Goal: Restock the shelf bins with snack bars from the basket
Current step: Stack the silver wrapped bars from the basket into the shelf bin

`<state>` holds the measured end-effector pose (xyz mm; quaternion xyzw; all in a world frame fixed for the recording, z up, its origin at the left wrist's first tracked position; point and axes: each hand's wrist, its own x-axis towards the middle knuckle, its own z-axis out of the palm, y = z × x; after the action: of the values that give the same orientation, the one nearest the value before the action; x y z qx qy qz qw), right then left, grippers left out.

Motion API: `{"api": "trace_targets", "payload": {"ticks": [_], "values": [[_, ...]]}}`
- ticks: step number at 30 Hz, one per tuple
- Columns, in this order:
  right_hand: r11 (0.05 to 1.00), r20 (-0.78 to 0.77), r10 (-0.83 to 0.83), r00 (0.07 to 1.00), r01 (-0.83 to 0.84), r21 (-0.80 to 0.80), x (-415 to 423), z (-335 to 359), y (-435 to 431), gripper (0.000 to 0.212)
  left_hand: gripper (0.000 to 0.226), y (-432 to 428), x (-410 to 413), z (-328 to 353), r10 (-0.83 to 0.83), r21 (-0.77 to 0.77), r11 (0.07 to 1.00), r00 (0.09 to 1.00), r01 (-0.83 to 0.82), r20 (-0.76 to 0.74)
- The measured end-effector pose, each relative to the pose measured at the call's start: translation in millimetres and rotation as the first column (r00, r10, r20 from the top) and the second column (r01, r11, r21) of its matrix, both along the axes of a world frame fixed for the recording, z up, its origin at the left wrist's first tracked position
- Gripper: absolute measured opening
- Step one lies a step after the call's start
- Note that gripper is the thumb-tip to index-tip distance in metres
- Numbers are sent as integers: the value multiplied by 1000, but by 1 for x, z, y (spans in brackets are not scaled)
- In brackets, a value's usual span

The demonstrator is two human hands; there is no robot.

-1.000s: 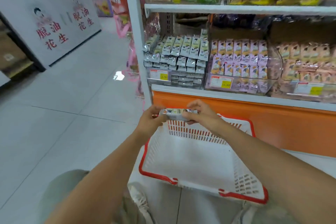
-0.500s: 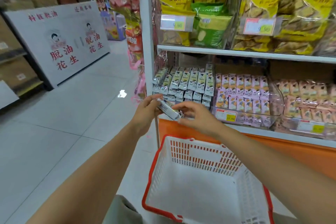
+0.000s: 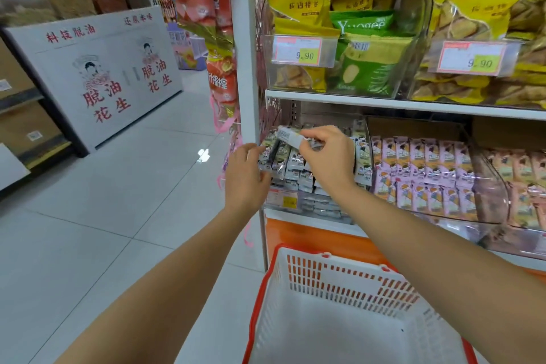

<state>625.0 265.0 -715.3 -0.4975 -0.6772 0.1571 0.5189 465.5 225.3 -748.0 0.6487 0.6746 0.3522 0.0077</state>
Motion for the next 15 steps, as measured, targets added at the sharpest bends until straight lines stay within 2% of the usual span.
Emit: {"api": "trace_targets", "payload": {"ticks": [3,6,10,15], "values": [[998,31,-61,998,61,12,-8,0,14,21,54,10,-1,-5,1,-37,999,984,-8,-178],[993,127,-117,985,119,-8,-18,-3,25,20,60,14,4,-10,-4,-97,995,966,-21,-259],[995,216,-94,972,100,-19,-32,-10,29,22,61,15,7,-14,-9,-77,997,975,-8,-221],[998,300,-30,954,43,-34,-43,-22,31,38,58,14,3,-15,-38,-43,999,980,31,-194]]}}
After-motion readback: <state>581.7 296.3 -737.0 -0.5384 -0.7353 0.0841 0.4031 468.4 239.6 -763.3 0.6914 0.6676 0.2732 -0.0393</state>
